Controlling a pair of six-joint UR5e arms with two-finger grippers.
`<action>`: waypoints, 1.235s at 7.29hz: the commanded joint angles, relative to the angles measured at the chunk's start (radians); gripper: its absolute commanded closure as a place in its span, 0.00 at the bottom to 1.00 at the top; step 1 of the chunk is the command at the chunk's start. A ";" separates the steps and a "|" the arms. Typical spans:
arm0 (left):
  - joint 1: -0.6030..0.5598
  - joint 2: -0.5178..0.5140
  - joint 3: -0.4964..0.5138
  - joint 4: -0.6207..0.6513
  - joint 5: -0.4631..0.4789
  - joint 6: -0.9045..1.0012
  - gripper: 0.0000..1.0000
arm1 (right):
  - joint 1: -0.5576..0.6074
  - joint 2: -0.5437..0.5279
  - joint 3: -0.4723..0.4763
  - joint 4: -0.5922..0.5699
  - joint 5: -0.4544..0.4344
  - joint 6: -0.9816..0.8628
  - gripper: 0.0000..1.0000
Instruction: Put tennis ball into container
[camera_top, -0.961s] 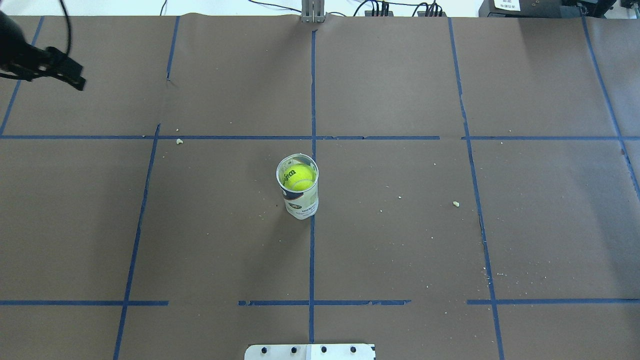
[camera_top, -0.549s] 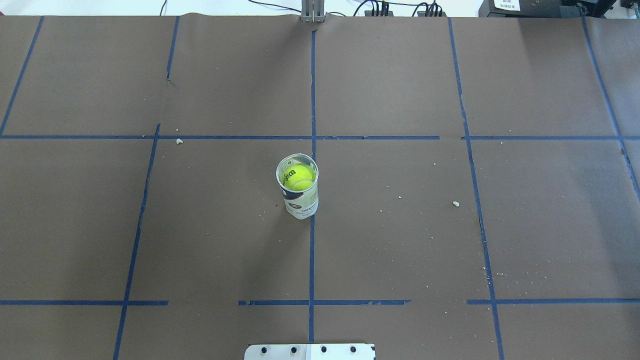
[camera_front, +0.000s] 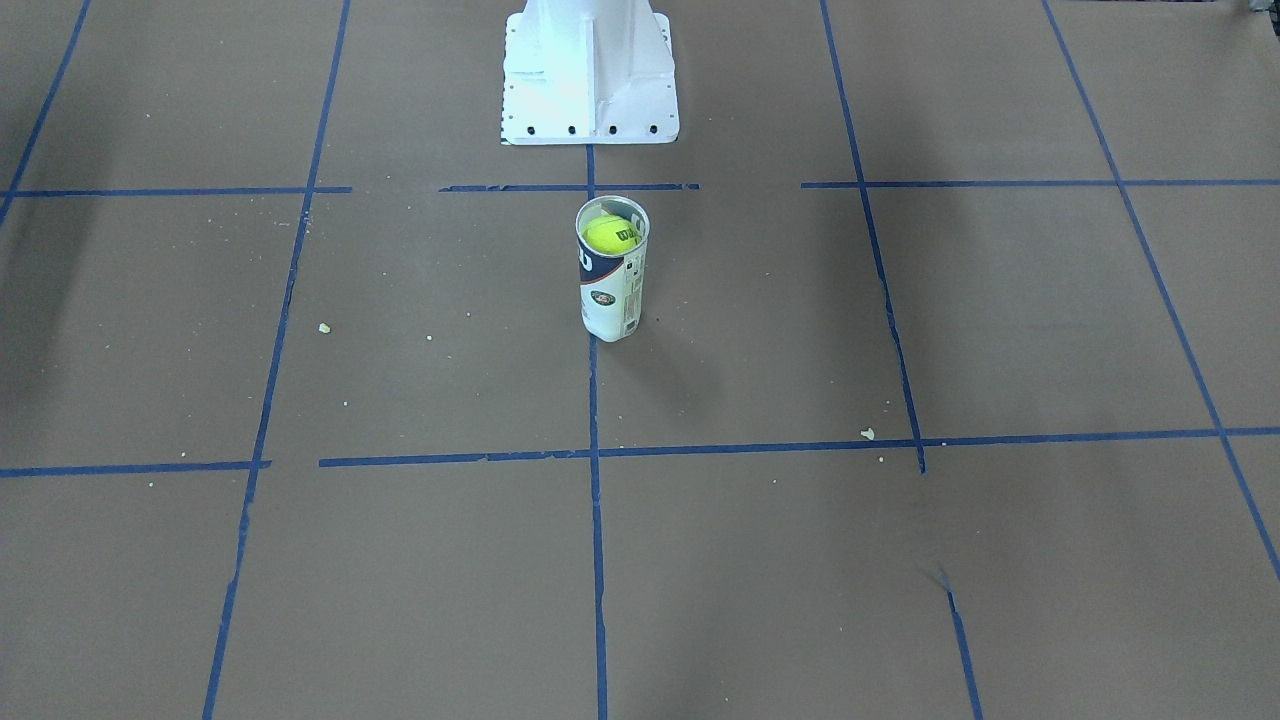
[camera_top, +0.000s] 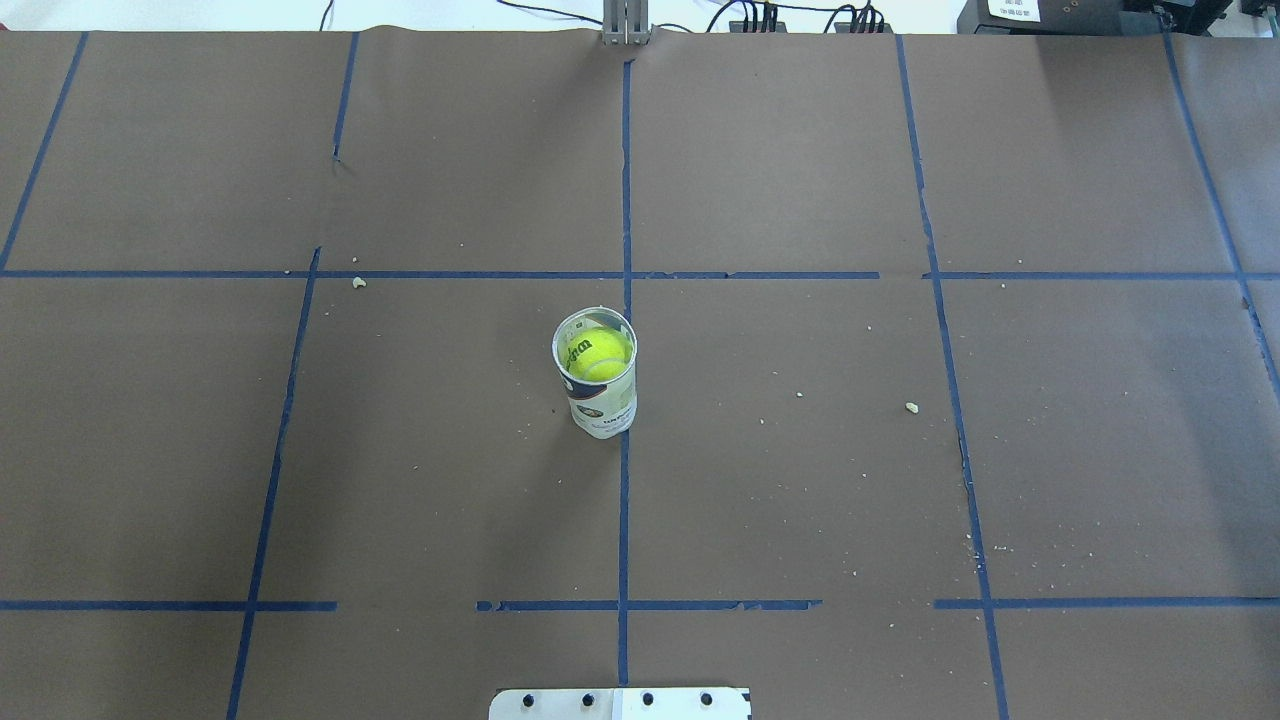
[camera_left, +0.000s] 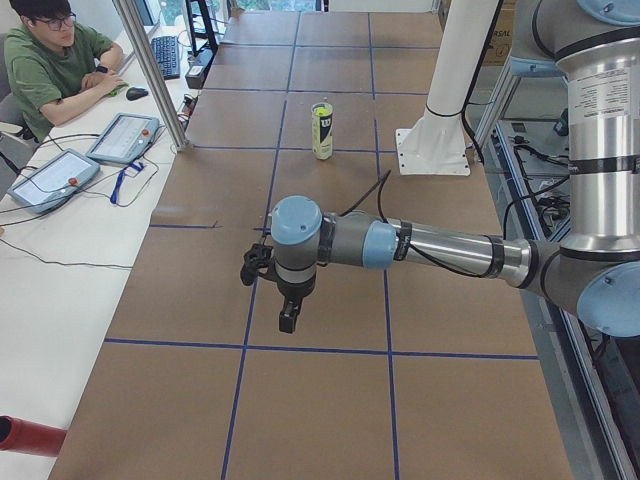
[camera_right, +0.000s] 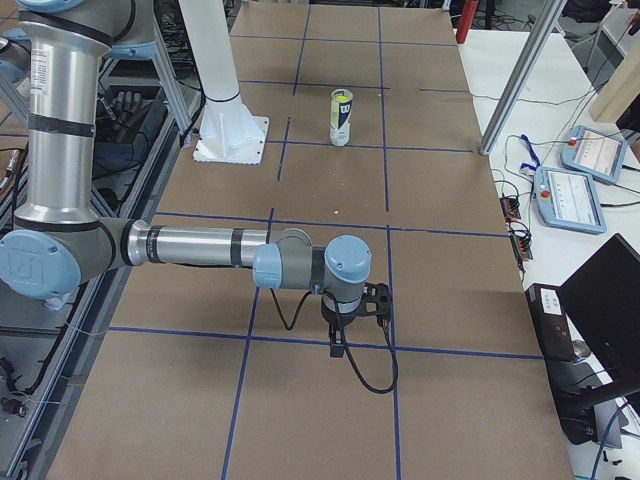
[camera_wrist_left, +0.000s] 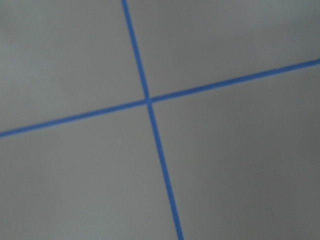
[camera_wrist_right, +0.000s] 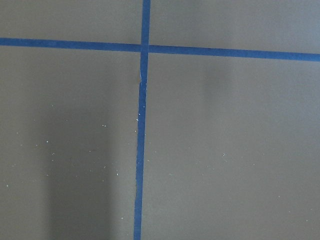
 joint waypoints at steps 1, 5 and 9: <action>-0.006 0.020 0.023 -0.007 -0.003 0.006 0.00 | 0.000 -0.001 0.000 0.000 0.000 0.000 0.00; -0.008 -0.019 0.033 0.002 -0.001 -0.003 0.00 | 0.000 -0.001 0.000 0.000 0.000 0.000 0.00; -0.008 0.007 0.013 0.000 -0.003 0.004 0.00 | 0.000 -0.001 0.000 0.000 0.000 0.000 0.00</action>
